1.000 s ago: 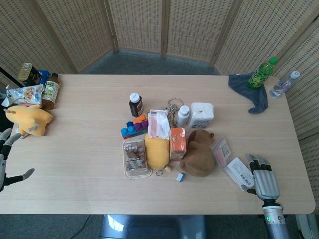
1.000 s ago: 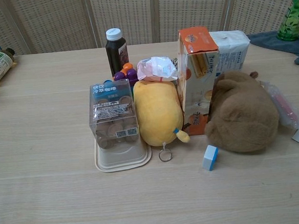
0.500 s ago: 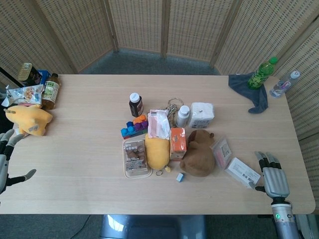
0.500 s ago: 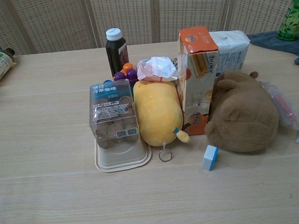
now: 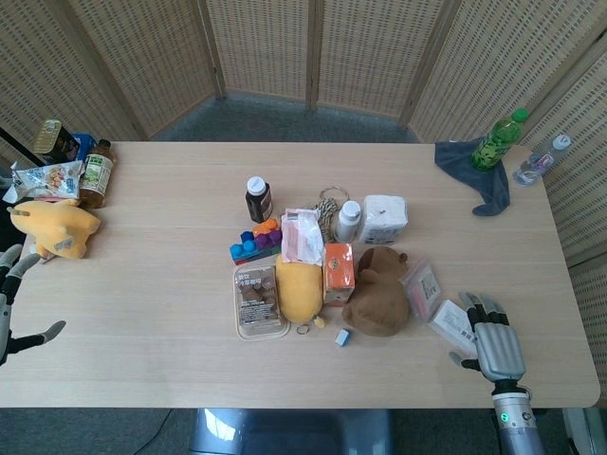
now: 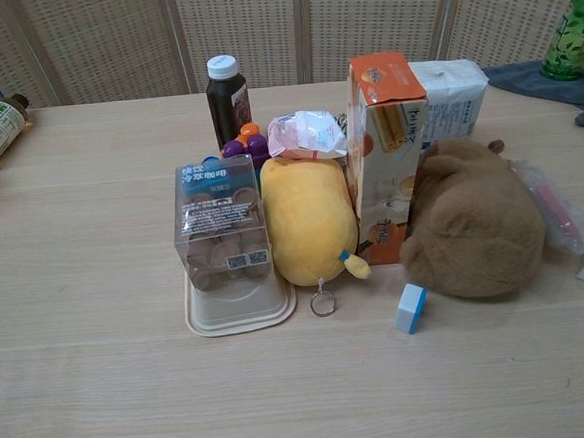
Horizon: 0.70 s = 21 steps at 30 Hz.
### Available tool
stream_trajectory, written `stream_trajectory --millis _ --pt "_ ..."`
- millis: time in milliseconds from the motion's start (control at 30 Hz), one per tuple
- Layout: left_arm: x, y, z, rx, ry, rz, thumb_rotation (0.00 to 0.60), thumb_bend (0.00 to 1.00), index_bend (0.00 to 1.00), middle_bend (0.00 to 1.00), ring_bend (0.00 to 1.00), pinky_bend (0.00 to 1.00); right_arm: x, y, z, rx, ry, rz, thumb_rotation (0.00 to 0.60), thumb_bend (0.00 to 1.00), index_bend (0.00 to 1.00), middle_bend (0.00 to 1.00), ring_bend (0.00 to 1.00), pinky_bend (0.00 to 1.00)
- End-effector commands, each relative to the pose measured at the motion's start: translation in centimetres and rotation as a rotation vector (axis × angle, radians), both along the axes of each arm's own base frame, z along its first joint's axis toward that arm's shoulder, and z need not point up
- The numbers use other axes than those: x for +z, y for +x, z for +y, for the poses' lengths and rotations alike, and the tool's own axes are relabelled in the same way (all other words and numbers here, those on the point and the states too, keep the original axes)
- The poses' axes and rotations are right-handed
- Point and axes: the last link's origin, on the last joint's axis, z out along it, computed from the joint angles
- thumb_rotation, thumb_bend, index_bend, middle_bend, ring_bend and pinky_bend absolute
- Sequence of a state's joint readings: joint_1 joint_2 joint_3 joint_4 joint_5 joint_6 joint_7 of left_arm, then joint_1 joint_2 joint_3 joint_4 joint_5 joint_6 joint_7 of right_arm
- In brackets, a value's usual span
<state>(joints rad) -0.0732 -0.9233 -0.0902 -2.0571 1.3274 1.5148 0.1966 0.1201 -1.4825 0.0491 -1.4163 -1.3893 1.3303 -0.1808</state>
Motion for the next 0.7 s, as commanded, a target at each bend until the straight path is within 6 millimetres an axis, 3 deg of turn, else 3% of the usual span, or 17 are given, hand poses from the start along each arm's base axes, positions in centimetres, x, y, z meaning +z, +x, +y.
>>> stream_trajectory --millis 33,567,633,700 --pt "0.0 0.0 0.0 0.001 -0.001 0.001 0.6 0.0 0.16 0.0 0.0 0.0 -0.3 -0.6 -0.6 -0.029 0.001 0.0 0.6 0.0 0.0 0.0 0.0 0.0" --pt "-0.3 -0.1 0.1 0.004 -0.006 0.008 0.6 0.0 0.16 0.0 0.0 0.0 -1.5 -1.9 -1.6 -0.074 0.031 -0.008 0.6 0.0 0.0 0.0 0.0 0.0" --pt "-0.3 -0.1 0.1 0.005 -0.007 0.007 0.6 0.0 0.16 0.0 0.0 0.0 -1.6 -2.0 -1.7 -0.076 0.028 -0.018 0.6 0.0 0.0 0.01 0.0 0.06" --pt "-0.3 -0.1 0.1 0.006 -0.009 0.007 0.6 0.0 0.16 0.0 0.0 0.0 -1.7 -2.0 -1.8 -0.073 0.019 -0.025 0.6 0.0 0.0 0.13 0.11 0.22"
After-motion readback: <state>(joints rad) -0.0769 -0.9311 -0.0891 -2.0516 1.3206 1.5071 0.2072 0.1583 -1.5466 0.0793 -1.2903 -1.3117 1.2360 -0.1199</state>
